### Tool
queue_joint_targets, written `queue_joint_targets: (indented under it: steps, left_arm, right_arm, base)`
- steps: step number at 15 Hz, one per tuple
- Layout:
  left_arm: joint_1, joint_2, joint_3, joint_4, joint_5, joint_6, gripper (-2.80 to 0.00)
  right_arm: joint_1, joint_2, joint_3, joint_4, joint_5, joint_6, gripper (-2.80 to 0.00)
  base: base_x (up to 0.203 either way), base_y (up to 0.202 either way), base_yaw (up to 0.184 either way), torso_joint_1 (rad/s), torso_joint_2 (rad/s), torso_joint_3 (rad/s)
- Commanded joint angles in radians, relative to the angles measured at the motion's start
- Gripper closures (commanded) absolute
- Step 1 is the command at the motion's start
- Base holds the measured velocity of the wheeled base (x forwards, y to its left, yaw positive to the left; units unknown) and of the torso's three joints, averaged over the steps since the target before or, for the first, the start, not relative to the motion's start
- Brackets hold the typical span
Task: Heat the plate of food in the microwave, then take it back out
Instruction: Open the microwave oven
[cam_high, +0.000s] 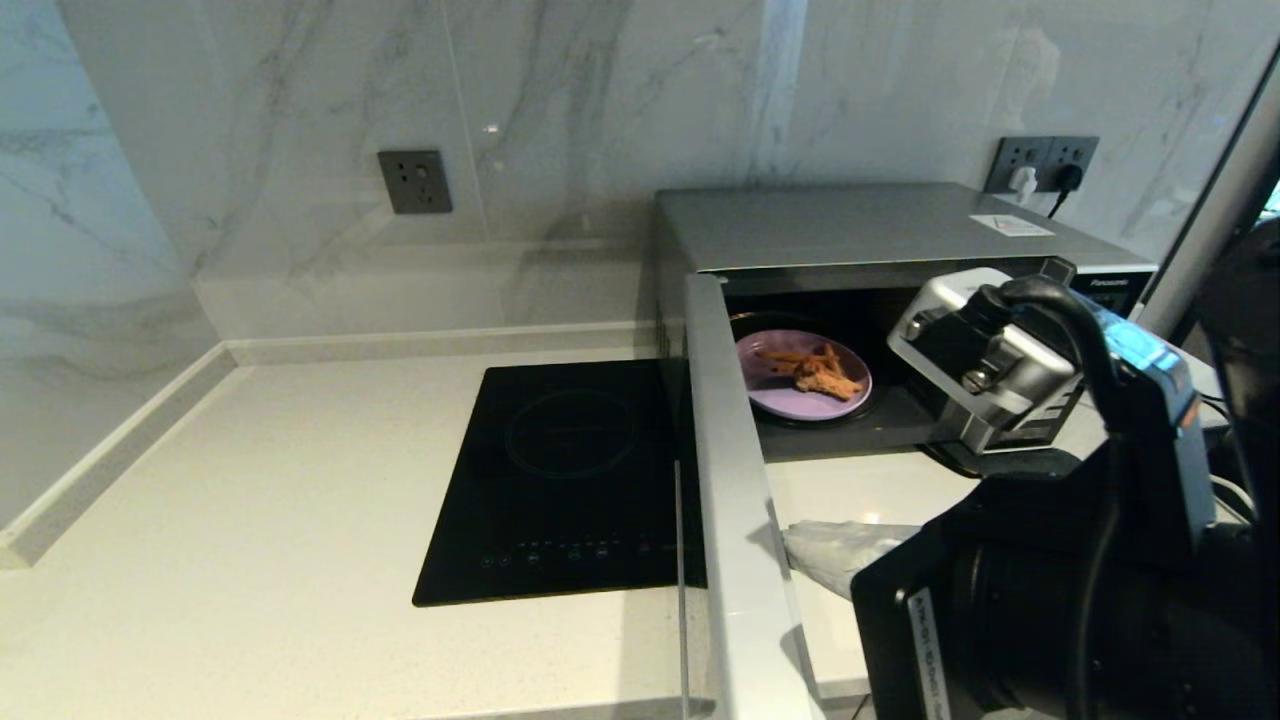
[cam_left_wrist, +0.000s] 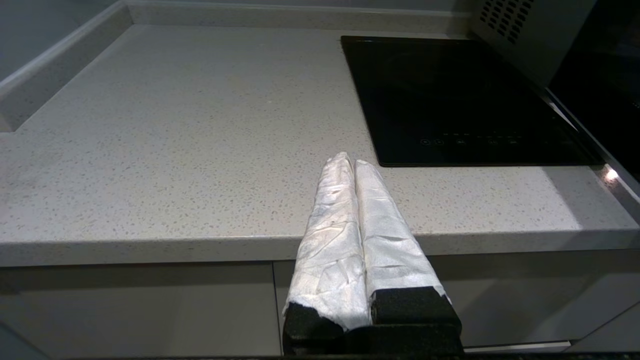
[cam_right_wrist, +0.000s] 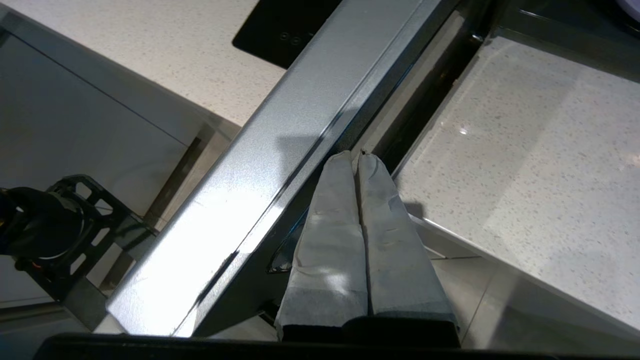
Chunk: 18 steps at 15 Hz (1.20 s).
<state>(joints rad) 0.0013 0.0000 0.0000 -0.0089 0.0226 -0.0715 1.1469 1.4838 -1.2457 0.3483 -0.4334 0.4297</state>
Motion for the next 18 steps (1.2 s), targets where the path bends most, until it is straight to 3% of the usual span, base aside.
queue_joint_targets:
  steps: [1,13,18]
  left_arm:
    - [0.000,0.002,0.000,0.000,0.000,-0.001,0.00]
    - [0.000,0.002,0.000,0.000,0.000,-0.001,0.00]
    - [0.000,0.002,0.000,0.000,0.000,-0.001,0.00]
  right_arm:
    - [0.017,0.031,-0.021,0.001,-0.002,0.001,0.00]
    - [0.014,0.007,0.044,0.001,-0.031,0.032,0.00]
    - [-0.121,-0.034,0.048,0.001,-0.060,0.064,0.00]
  base:
    - [0.000,0.000,0.000,0.000,0.00,0.000]
    - [0.000,0.000,0.000,0.000,0.00,0.000]
    - [0.000,0.000,0.000,0.000,0.00,0.000]
